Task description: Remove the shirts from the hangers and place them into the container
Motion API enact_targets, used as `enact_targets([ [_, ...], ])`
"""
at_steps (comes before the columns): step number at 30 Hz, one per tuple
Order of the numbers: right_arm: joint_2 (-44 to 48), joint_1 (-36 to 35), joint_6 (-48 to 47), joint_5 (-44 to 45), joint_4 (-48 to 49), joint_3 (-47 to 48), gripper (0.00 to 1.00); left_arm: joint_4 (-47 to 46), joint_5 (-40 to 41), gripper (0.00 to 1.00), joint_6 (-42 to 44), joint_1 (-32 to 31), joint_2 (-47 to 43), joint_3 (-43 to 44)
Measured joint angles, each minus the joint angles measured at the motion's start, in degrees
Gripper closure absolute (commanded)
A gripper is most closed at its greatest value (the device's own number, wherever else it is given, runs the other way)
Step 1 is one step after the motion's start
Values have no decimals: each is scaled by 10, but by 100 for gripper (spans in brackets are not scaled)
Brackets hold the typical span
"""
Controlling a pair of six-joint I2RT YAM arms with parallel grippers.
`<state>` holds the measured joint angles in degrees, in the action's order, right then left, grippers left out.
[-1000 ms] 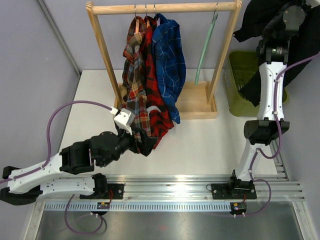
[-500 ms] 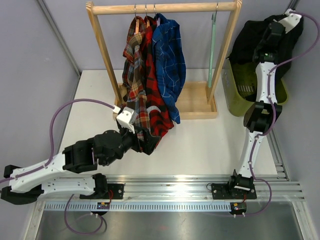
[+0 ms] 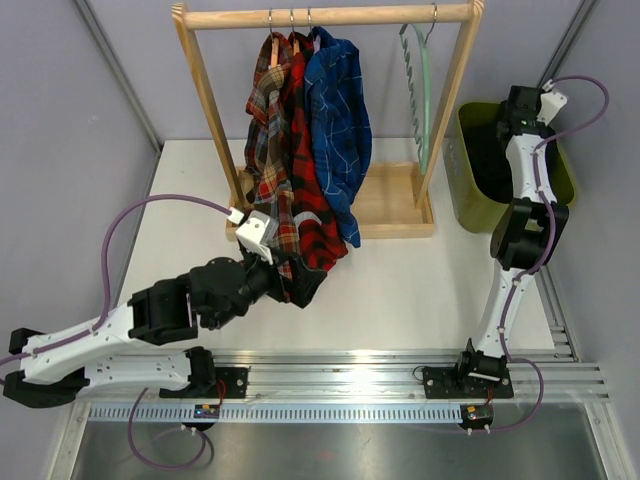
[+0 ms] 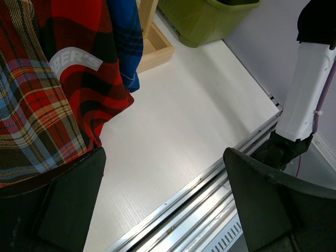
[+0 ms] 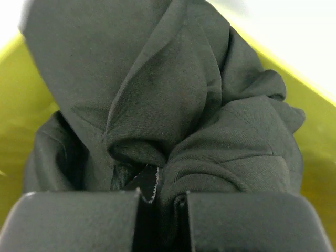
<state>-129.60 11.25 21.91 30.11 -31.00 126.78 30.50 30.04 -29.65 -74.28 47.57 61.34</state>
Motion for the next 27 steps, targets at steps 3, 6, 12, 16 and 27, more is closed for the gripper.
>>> enact_targets([
  [3,2,0,10,-9,-60,3,100,-5,-1,1,-2,0,-7,0],
  [6,-10,0,18,-32,-132,23,100,-6,-1,1,-4,0,-18,-1],
  [12,-38,0,35,-87,-184,-7,99,-3,0,1,-5,0,-52,-11],
  [16,-32,0,41,-113,-183,-69,44,1,2,1,-7,0,-72,-11],
  [27,242,-25,-8,-127,-107,-135,1,17,15,1,-9,0,-111,-11],
])
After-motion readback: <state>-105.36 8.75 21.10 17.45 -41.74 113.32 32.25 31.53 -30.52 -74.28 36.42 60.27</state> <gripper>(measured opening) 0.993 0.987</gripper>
